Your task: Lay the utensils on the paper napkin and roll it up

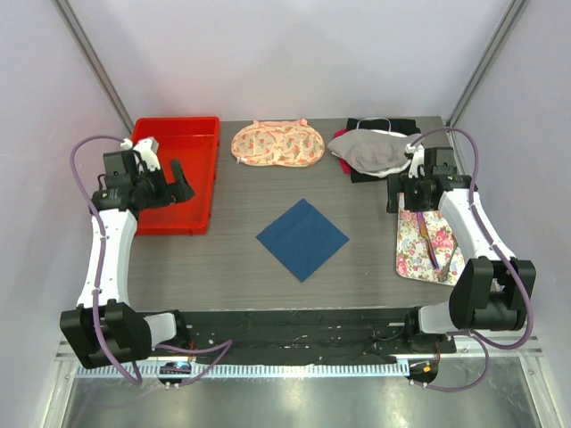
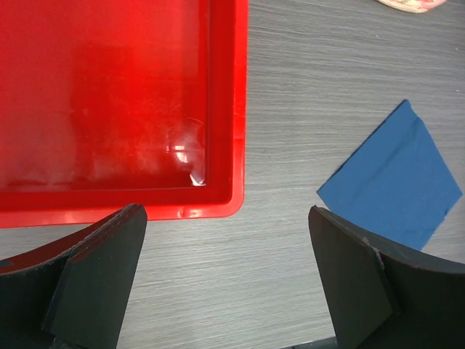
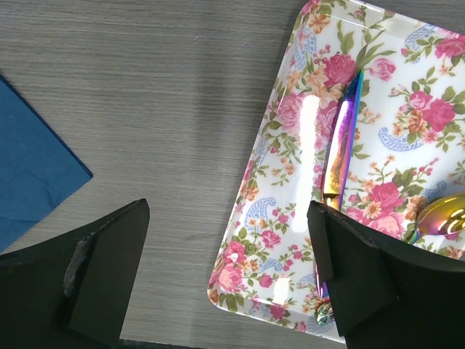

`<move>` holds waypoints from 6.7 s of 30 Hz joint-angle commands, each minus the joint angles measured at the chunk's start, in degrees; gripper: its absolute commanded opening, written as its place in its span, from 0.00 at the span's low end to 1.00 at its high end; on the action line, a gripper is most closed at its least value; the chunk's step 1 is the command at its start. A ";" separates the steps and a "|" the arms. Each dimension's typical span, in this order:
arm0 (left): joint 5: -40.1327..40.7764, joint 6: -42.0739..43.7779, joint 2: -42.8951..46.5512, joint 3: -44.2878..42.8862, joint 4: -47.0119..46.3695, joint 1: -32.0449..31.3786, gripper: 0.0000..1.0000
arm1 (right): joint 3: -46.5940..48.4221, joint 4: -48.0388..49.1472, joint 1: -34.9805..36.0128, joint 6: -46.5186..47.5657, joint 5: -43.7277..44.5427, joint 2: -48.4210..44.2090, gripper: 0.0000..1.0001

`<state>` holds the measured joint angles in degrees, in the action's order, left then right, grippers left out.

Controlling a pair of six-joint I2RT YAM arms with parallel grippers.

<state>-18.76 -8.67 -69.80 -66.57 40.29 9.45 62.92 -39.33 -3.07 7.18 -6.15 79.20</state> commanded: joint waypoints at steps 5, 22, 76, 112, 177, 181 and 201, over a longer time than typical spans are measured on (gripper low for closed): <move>2.77 0.40 0.54 -2.87 -2.68 -1.54 1.00 | 3.35 -3.64 -3.08 1.24 -3.51 0.43 1.00; -0.22 8.40 6.34 2.49 -2.77 -13.40 1.00 | 8.01 -14.02 -12.31 18.65 1.14 13.51 0.90; 1.45 1.20 -1.83 8.91 -8.91 -20.35 0.95 | 21.45 -17.10 -3.81 -1.00 -10.01 17.74 0.01; 2.86 -14.98 -14.31 7.68 -11.99 -20.44 0.99 | 37.63 -8.04 35.41 -39.43 1.67 43.32 0.01; -14.54 -18.40 -26.16 4.60 -22.18 -27.29 0.34 | 39.93 -9.54 32.87 -29.95 -7.55 44.55 0.32; -14.37 -19.90 -29.68 2.33 -23.95 -30.54 0.21 | 36.06 -8.75 31.64 -28.36 -7.13 42.97 0.19; -8.48 -20.25 -45.86 -5.85 -23.59 -32.48 0.00 | 36.57 -3.74 26.89 -24.85 -2.29 49.12 0.11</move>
<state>-30.20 -29.56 -113.75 -70.13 17.15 -23.14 97.47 -46.00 25.47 -19.53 -11.97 125.95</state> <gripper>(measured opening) 0.016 0.114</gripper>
